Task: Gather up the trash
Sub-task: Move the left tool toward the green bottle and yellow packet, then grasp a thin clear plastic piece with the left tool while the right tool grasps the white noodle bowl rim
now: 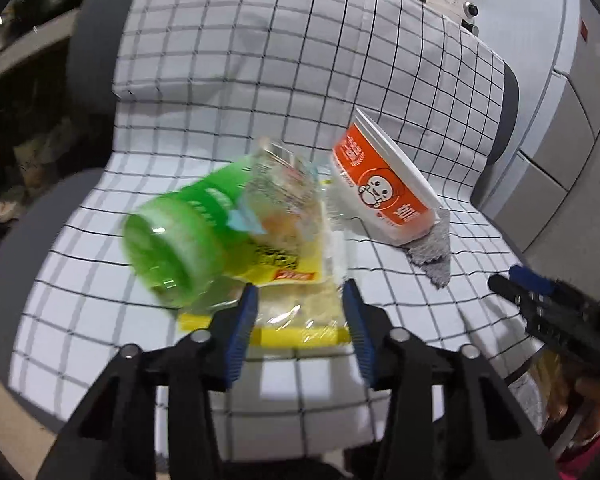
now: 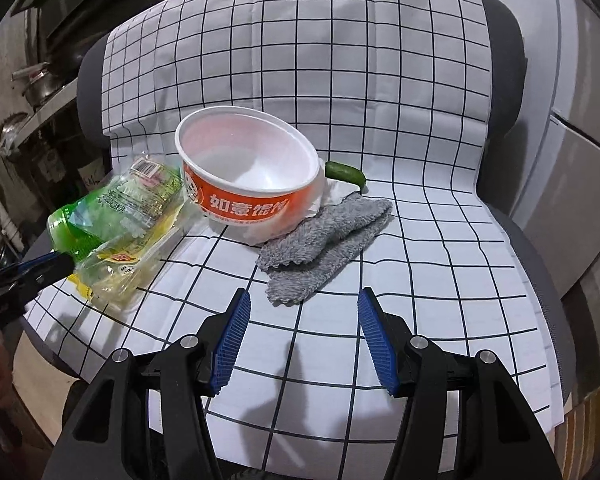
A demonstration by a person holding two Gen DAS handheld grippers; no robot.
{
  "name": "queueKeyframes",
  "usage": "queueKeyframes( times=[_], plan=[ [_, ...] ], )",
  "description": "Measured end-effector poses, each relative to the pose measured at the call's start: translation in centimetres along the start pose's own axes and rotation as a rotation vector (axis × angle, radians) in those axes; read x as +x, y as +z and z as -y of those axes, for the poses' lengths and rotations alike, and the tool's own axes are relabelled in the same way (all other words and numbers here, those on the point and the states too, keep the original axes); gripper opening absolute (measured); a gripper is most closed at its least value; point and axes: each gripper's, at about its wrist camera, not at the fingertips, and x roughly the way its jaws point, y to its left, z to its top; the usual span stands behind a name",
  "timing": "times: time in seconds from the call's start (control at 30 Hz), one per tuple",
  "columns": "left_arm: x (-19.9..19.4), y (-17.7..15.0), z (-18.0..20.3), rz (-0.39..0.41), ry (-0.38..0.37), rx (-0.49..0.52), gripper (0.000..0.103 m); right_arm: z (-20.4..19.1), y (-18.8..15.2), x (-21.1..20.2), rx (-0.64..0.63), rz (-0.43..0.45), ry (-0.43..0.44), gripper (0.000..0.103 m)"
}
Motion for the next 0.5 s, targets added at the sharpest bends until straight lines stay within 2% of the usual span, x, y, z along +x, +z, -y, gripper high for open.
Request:
queueKeyframes(
  times=[0.23,0.5],
  plan=[
    [3.2,1.0,-0.8,-0.034,-0.012,-0.08,0.04,0.4,-0.4,0.2,-0.004,0.002,0.008,0.057],
    [5.4,2.2,-1.7,-0.035,0.026,-0.137,0.04,0.7,-0.5,0.5,-0.011,0.005,0.015,0.057]
  ],
)
